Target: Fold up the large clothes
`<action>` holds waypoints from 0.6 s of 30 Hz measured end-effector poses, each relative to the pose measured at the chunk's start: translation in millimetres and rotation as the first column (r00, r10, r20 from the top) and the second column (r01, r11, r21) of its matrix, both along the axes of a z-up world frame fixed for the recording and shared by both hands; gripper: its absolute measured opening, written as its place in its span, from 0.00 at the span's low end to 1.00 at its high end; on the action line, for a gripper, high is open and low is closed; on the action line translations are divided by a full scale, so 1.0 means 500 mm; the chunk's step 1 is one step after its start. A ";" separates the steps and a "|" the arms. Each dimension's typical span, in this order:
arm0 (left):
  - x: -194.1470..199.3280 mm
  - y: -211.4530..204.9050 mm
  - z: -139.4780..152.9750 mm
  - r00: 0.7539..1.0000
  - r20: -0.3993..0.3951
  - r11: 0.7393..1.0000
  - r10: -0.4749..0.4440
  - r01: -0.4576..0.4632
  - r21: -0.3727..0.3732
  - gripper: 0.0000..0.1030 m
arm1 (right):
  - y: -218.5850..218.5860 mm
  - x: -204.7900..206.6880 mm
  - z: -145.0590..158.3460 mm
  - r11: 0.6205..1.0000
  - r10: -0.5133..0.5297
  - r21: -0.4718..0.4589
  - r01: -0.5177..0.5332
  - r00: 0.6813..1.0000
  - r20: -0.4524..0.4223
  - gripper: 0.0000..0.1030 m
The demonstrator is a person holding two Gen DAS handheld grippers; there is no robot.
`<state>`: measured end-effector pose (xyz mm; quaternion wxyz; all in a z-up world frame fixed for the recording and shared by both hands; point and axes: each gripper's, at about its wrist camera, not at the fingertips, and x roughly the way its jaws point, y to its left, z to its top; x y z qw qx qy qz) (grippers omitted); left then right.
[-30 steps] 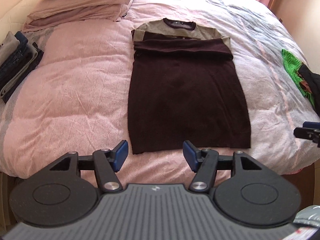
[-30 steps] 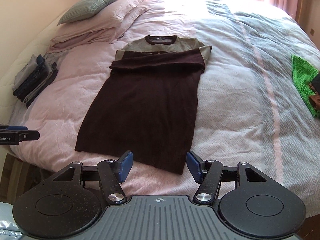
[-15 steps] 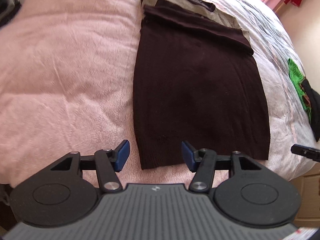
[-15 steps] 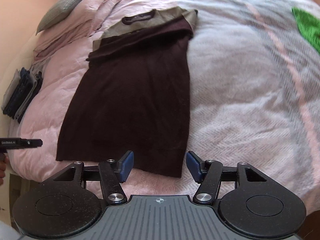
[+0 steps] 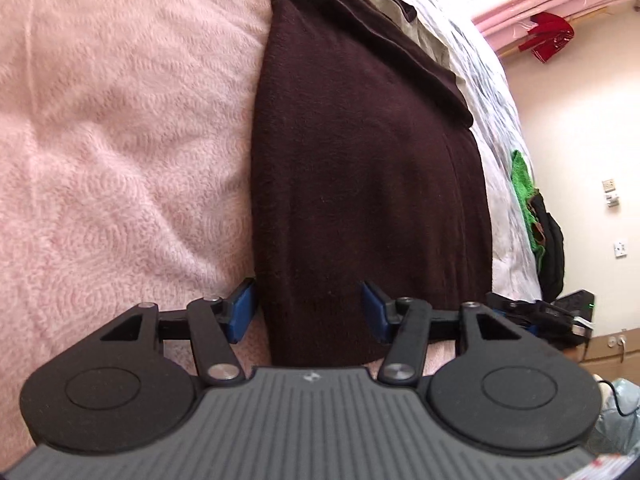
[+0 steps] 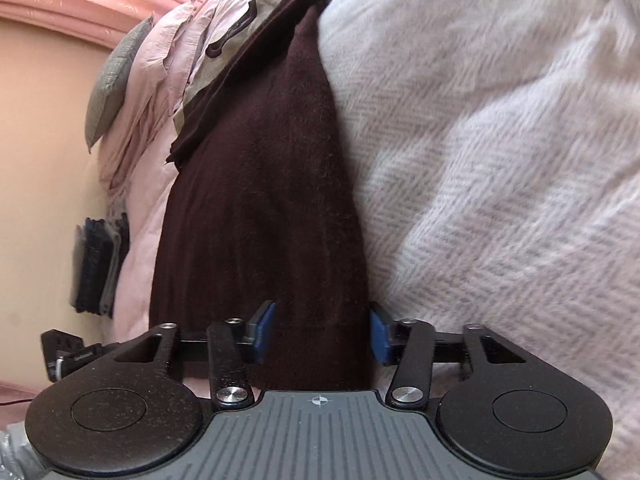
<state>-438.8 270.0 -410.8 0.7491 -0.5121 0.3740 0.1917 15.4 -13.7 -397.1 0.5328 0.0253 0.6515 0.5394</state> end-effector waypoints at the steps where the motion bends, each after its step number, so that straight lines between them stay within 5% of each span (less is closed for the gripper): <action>1: 0.000 0.001 -0.004 1.000 0.011 1.000 0.001 -0.001 -0.012 0.49 | 0.001 0.002 -0.008 1.000 0.004 0.002 -0.004 1.000 -0.015 0.32; 3: 0.001 0.005 -0.014 1.000 0.026 0.999 0.004 -0.003 -0.034 0.45 | 0.004 0.006 -0.017 1.000 0.002 0.001 -0.002 0.999 -0.042 0.26; 5: 0.000 0.012 -0.022 1.000 0.022 0.998 0.017 -0.016 -0.052 0.18 | 0.011 0.009 -0.019 1.000 0.013 -0.021 -0.014 0.998 -0.055 0.03; 7: -0.006 0.016 -0.025 0.999 -0.002 0.998 0.033 -0.033 -0.057 0.04 | 0.013 0.013 -0.009 0.999 0.028 -0.018 -0.029 0.998 -0.049 0.03; 18: -0.073 -0.054 0.102 0.997 0.048 0.986 0.064 -0.070 0.153 0.03 | -0.074 0.023 0.121 0.987 0.088 0.132 -0.089 0.996 0.012 0.01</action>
